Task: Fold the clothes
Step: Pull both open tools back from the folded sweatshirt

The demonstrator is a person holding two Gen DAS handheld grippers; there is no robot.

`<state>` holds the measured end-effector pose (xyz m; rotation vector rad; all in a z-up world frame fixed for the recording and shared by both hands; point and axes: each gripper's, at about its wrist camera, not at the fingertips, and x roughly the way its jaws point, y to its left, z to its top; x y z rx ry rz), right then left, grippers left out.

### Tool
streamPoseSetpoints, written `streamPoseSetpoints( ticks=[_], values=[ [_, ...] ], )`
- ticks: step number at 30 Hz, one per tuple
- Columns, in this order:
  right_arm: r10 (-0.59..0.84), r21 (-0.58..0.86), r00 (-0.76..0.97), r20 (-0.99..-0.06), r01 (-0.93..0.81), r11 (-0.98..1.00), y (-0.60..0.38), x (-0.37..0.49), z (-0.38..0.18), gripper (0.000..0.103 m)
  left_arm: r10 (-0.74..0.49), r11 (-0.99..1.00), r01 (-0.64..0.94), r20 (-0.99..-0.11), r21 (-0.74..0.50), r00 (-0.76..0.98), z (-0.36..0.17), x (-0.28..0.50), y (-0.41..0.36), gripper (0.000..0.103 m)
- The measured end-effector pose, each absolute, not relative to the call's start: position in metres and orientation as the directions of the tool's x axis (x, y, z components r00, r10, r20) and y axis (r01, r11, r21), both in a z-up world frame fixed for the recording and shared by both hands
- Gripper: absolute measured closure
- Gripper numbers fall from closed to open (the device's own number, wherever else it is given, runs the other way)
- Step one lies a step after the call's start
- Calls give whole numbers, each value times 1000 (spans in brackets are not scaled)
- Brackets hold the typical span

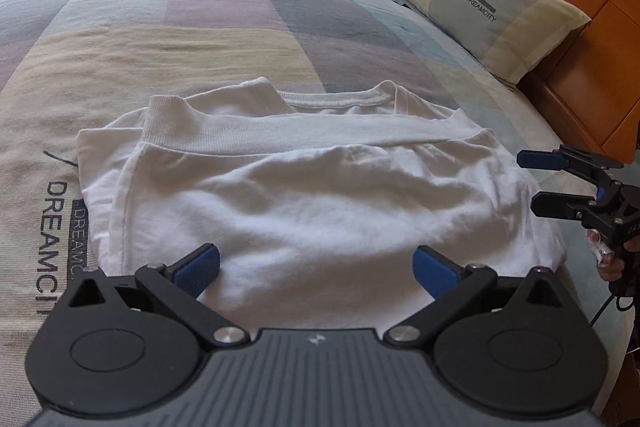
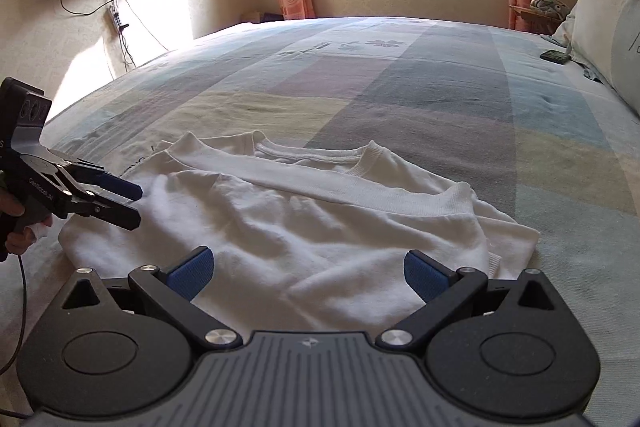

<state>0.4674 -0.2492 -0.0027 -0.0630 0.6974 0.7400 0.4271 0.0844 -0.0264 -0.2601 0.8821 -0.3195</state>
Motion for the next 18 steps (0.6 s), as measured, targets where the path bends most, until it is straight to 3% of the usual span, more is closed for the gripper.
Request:
streamPoseSetpoints(
  ticks=[4,8,13,18],
  values=[
    [682,305,454,-573,-655,692,-220,496,-2,0,-370,896,51,-680,-440,633,-33,424,104,1],
    [720,442,357,-594,-603,664,-187,534,-30,0,-363,892,31,-675,-450,643,-35,422,106,1],
    [692,424,415,-591,-571,704,-180,564,-38,0,-348,899,22,-685,-437,640,-30,421,104,1],
    [657,376,431,-618,-572,729,-191,545,-20,0,-379,898,103,-632,-428,676,-15,425,98,1]
  ],
)
